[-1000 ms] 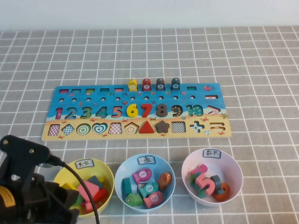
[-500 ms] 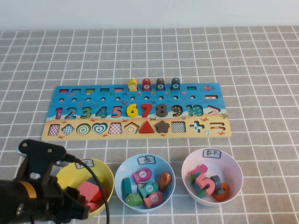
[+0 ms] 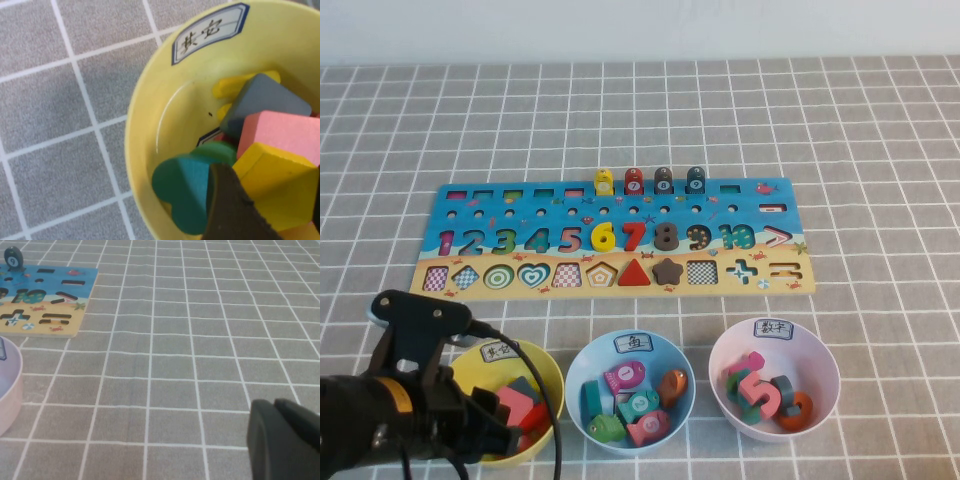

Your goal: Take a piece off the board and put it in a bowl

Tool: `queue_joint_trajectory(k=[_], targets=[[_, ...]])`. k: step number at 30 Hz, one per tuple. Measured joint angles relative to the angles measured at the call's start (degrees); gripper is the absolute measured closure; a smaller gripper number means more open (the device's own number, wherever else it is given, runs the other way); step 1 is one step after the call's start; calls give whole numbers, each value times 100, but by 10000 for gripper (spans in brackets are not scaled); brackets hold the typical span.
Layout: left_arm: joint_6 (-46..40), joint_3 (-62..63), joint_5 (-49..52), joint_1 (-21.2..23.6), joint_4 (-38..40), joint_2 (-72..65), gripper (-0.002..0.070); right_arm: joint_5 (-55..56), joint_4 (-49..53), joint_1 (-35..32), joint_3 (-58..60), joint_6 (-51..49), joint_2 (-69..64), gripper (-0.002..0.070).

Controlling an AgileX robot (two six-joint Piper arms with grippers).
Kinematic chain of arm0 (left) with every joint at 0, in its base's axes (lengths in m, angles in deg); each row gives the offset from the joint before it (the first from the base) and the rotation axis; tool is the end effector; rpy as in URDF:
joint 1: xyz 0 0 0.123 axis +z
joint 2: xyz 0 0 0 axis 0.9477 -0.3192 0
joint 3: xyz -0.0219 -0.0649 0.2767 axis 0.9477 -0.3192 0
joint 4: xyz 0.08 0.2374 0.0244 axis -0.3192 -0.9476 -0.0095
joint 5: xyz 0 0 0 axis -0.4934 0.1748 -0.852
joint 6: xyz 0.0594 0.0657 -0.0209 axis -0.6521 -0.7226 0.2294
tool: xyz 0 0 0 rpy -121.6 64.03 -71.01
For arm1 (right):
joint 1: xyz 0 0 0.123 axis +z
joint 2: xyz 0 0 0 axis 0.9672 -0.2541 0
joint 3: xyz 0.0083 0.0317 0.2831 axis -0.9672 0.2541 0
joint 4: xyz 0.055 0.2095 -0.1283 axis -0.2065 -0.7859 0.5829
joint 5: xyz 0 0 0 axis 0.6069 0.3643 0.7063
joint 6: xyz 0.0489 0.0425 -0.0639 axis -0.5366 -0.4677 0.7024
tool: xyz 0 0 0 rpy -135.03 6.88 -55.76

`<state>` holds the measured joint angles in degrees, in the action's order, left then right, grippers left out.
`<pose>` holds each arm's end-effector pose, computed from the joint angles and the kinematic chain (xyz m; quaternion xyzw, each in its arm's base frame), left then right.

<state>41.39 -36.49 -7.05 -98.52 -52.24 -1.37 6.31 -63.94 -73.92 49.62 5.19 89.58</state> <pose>0.1765 -0.0943 0.1903 0.1591 0.9459 -0.1036 0.2632 0.0526 0.0033 0.1723 -0.0113 0.8025 0.0197 0.5963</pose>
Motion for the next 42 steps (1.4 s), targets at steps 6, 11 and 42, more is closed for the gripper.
queue_joint_trajectory(k=[6,11,42], targets=[[0,192,26,69,0,-179,390,0,0,0,0,0,0,694],[0,275,141,109,0,-292,390,0,0,0,0,0,0,694],[0,461,-88,119,475,-379,318,0,0,0,0,0,0,694]])
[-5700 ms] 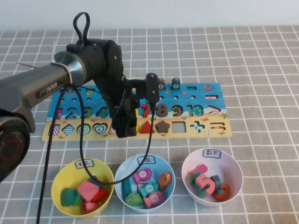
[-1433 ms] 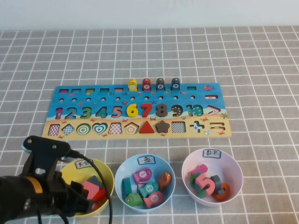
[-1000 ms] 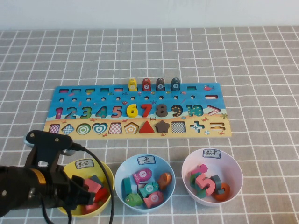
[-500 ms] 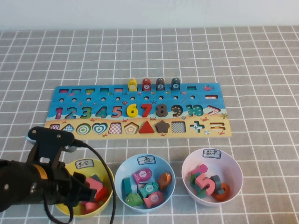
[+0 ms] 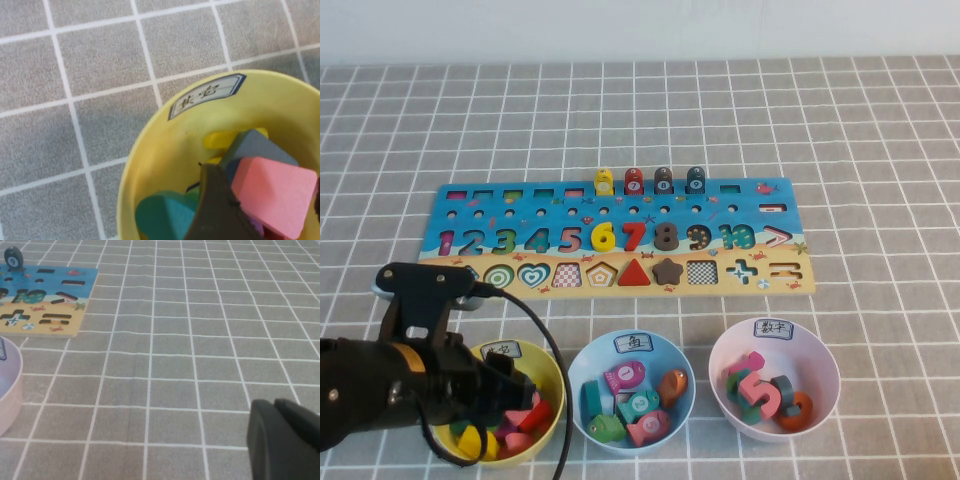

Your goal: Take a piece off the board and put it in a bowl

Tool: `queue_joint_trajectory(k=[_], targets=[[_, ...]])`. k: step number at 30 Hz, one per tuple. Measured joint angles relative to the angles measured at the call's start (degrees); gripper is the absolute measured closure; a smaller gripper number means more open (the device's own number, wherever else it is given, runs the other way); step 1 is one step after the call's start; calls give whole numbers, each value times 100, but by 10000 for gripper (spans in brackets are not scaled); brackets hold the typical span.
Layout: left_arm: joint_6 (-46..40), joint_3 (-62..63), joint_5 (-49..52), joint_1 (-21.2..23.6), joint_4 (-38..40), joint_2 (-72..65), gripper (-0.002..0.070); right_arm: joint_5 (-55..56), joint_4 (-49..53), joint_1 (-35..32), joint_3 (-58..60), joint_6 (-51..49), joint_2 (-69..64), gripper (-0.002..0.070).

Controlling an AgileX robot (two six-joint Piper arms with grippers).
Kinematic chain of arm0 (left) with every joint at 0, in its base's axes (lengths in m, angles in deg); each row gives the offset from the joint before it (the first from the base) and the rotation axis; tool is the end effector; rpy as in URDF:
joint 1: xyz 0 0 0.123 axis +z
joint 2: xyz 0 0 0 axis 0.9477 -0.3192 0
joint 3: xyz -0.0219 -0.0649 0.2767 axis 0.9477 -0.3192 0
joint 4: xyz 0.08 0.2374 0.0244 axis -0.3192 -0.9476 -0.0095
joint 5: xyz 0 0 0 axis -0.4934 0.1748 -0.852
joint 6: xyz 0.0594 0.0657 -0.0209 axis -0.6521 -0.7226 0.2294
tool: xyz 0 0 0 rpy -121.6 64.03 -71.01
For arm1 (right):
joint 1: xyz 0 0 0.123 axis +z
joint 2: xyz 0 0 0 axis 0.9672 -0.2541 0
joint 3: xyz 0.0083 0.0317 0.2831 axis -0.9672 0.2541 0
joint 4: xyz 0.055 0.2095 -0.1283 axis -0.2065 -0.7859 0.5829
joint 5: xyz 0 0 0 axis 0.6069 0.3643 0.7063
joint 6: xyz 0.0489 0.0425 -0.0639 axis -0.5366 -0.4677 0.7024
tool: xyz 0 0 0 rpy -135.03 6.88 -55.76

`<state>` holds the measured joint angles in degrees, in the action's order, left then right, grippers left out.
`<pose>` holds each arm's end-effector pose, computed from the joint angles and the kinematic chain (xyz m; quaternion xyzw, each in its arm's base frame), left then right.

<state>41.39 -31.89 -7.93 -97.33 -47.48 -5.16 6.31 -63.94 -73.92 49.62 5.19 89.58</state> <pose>0.1980 -0.1027 0.1986 0.1151 0.9471 -0.1279 0.2710 0.0526 0.0033 0.1723 -0.0113 0.8025 0.0197 0.5963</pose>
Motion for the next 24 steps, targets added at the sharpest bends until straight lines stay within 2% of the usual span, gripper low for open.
queue_joint_trajectory(k=[7,14,17,19,21,24], targets=[[0,0,238,0,0,202,319,0,0,0,0,0,0,694],[-83,-212,206,0,-15,1377,327,0,0,0,0,0,0,694],[-211,-378,314,0,-47,1998,413,0,0,0,0,0,0,694],[-237,-427,540,0,-60,2429,538,0,0,0,0,0,0,694],[-283,-440,751,0,-85,2802,612,0,0,0,0,0,0,694],[-283,-464,937,0,-135,3378,657,0,0,0,0,0,0,694]])
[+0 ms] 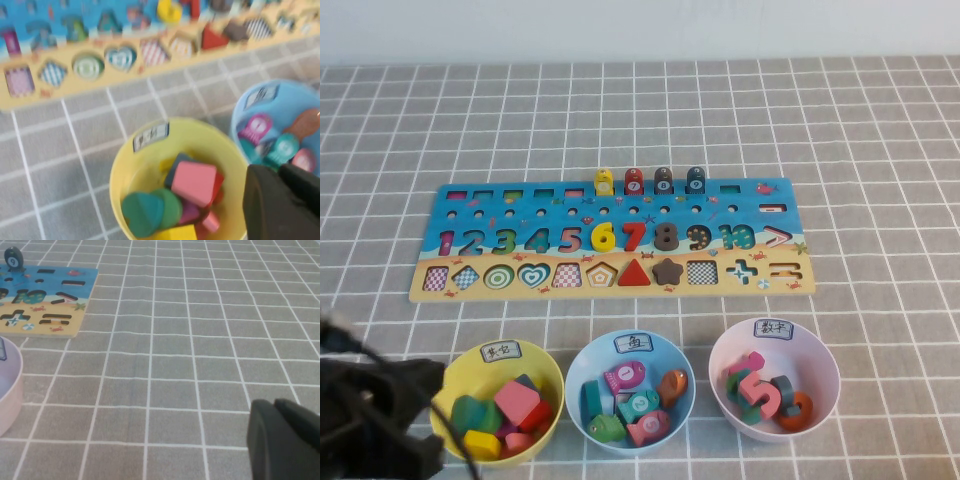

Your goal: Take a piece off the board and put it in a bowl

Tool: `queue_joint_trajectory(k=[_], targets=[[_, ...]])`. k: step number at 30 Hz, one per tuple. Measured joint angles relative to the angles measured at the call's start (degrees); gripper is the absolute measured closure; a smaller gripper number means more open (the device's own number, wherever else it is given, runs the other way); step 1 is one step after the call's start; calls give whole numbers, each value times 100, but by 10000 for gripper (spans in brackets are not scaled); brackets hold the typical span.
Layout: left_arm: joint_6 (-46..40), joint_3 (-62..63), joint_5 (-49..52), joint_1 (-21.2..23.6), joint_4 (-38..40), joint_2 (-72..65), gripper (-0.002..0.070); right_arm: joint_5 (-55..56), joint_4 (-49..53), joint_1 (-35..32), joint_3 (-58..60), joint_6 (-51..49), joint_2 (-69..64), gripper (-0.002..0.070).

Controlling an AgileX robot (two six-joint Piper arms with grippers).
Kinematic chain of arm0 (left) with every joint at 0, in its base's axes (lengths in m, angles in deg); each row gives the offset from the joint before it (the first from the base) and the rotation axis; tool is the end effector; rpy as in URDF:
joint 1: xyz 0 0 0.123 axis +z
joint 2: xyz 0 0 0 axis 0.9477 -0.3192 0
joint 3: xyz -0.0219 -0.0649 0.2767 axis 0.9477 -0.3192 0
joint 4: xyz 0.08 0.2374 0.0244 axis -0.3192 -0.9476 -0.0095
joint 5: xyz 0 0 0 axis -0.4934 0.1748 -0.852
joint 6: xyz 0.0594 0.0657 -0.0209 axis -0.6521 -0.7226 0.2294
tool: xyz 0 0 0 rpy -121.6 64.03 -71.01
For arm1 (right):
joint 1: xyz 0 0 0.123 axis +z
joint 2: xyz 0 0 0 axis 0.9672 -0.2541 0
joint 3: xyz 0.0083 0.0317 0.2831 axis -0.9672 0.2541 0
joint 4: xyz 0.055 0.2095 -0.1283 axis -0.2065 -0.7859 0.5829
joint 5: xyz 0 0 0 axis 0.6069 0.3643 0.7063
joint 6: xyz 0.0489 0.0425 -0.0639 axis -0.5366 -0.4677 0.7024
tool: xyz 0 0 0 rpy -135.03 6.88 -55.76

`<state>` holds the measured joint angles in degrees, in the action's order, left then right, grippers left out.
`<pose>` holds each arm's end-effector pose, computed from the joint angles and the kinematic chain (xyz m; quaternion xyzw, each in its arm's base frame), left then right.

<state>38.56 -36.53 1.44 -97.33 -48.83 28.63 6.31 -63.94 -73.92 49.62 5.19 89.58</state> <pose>0.1161 -0.0646 0.2701 0.1530 0.8752 -0.1692 0.4266 0.0526 0.0033 0.1723 -0.0113 0.8025 0.0197 0.5963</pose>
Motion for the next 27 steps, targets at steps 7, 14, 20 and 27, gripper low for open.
queue_joint_trajectory(k=[7,14,20,27], targets=[[-236,-190,-9,0,-49,1392,673,0,0,0,0,0,0,694],[-282,-937,-201,0,-163,2527,673,0,0,0,0,0,0,694],[-320,-1159,-165,0,-471,2804,673,0,0,0,0,0,0,694],[-274,-1169,-165,0,-515,2815,673,0,0,0,0,0,0,694]])
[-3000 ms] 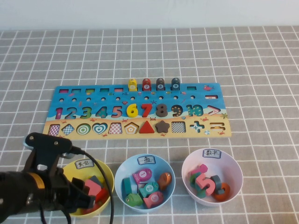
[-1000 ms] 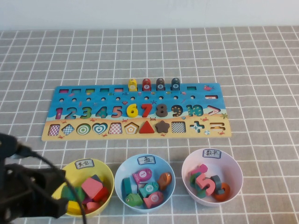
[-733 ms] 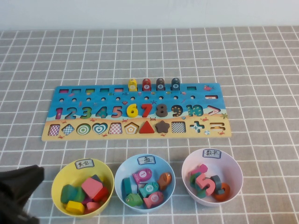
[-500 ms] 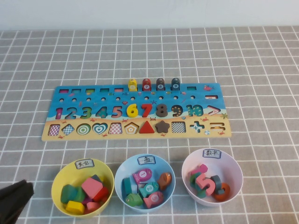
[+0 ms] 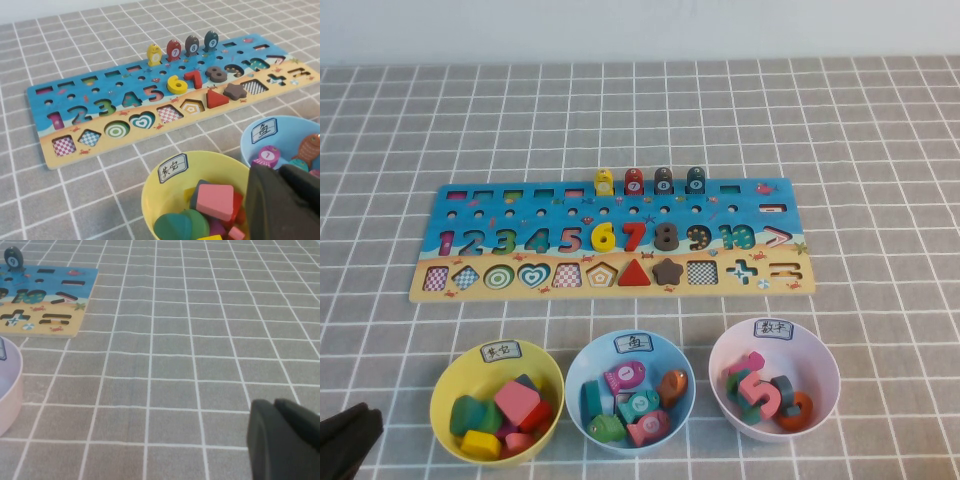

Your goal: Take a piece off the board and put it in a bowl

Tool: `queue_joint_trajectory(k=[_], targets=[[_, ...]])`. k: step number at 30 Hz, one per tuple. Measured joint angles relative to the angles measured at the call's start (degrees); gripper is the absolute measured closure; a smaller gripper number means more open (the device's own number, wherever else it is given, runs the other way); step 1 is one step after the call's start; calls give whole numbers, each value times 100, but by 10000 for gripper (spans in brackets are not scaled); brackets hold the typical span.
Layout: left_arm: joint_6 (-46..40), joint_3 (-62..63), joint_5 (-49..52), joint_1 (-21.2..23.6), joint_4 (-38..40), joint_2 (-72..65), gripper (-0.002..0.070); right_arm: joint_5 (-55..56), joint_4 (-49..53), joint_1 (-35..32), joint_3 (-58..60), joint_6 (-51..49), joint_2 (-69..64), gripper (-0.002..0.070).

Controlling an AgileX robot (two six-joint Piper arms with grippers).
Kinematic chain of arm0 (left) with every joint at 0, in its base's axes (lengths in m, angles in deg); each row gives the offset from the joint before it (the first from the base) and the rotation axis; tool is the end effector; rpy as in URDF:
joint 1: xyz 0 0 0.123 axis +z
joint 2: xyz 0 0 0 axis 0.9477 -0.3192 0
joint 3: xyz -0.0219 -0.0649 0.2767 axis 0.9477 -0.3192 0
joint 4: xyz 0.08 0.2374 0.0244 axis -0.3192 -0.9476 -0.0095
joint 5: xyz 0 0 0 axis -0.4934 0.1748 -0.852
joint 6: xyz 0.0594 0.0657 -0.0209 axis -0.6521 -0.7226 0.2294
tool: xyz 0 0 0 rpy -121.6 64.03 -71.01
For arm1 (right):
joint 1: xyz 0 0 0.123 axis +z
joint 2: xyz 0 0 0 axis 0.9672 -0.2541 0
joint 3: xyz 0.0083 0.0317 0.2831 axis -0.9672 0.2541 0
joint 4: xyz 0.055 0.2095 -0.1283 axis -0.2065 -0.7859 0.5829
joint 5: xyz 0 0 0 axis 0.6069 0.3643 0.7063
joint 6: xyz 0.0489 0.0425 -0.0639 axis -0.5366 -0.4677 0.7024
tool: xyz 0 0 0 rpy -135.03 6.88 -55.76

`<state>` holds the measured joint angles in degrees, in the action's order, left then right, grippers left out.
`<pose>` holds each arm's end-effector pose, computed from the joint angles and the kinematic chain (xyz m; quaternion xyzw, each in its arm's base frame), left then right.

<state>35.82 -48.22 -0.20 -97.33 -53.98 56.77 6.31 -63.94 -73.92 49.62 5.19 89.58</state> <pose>0.0541 -0.0299 0.2510 0.1828 0.7863 -0.1524 0.5701 0.0526 0.0033 0.1723 -0.0113 0.8025 0.0197 0.5963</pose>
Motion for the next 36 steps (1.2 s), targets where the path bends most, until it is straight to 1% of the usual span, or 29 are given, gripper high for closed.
queue_joint_trajectory(k=[3,6,9,12,15,19,23,25,29,36], targets=[[142,-12,-60,0,0,0,673,0,0,0,0,0,0,694],[186,-161,-440,0,-166,0,673,0,0,0,0,0,0,694],[274,-428,-1250,14,-702,77,673,0,0,0,0,0,0,694],[315,-728,-1904,231,-1026,319,673,0,0,0,0,0,0,694],[315,-938,-2292,799,-1055,609,673,0,0,0,0,0,0,694],[315,-1196,-2460,1680,-981,1003,673,0,0,0,0,0,0,694],[315,-1502,-2611,2199,-710,1200,674,0,0,0,0,0,0,694],[315,-1651,-2640,2285,-642,1210,674,0,0,0,0,0,0,694],[274,-1708,-2268,2247,-577,1210,674,0,0,0,0,0,0,694],[274,-1708,-1157,2159,-577,1210,674,0,0,0,0,0,0,694]])
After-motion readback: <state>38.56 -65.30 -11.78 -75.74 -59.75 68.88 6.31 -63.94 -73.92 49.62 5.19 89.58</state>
